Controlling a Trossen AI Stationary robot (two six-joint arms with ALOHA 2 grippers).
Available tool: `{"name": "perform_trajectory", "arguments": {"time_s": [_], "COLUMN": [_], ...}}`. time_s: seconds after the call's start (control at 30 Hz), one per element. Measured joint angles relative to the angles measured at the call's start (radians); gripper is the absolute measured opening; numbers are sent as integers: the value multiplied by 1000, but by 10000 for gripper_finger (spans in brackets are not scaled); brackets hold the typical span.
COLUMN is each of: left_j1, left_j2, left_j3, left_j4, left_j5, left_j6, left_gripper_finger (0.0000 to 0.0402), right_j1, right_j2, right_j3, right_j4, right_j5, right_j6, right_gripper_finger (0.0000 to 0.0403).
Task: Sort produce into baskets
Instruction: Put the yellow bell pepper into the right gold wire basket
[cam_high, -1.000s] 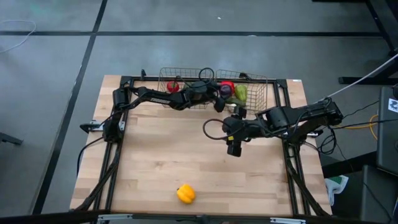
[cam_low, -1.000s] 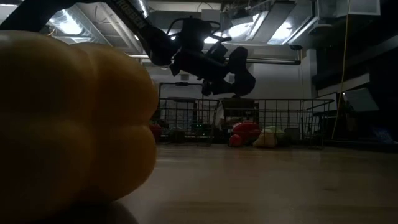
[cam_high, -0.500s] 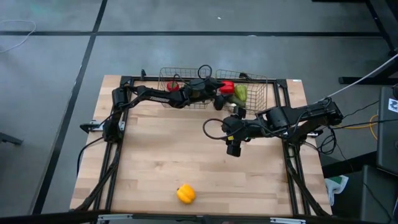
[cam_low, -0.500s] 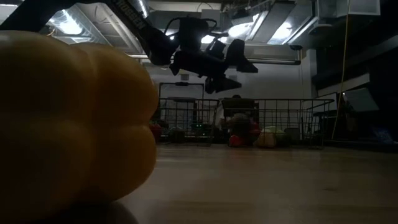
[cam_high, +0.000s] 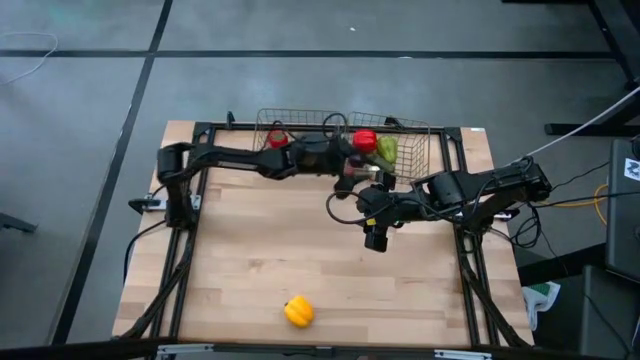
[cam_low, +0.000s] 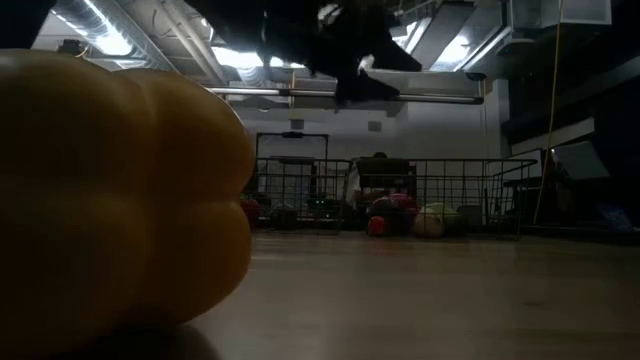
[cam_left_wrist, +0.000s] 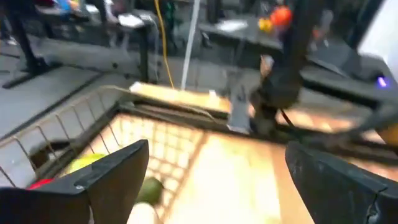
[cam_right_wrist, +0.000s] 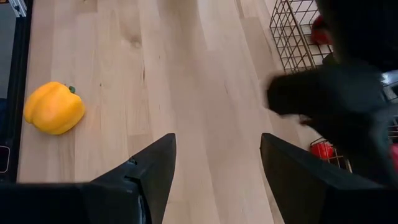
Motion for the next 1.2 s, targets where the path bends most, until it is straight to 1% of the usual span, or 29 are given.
{"name": "perform_trajectory", "arguments": {"time_s": [0.17, 0.3, 0.37, 0.47, 0.63, 0.73, 0.83, 0.93, 1.07, 1.2], "left_j1": [-68, -140, -185, -255, -363, -422, -481, -545, -629, -696], "left_j2": [-116, -193, -220, -236, -233, -228, -228, -228, -228, -223], "left_j3": [0, 0, 0, 0, 0, -1, -1, -9, -63, -119], "left_j4": [-339, -616, -718, -824, -888, -918, -941, -953, -956, -929], "left_j5": [0, 0, 0, 0, 0, 0, 0, -6, -7, -14], "left_j6": [38, 28, 10, -45, -226, -281, -270, -239, -165, -182], "left_gripper_finger": [375, 375, 375, 375, 375, 375, 375, 375, 375, 375], "right_j1": [0, 0, 0, 0, 0, 0, 0, 1, 3, 3], "right_j2": [0, 0, 0, 0, 0, 0, 1, 20, 73, 131], "right_j3": [0, 0, 0, 0, 0, 0, 0, 2, 2, 2], "right_j4": [0, 2, 13, 40, 81, 85, 85, 87, 82, 81], "right_j5": [0, 0, 0, 0, 0, -12, -61, -142, -266, -317], "right_j6": [0, 0, 0, 0, 0, 0, 0, 1, 0, 1], "right_gripper_finger": [234, 234, 234, 234, 234, 234, 234, 234, 234, 234]}}
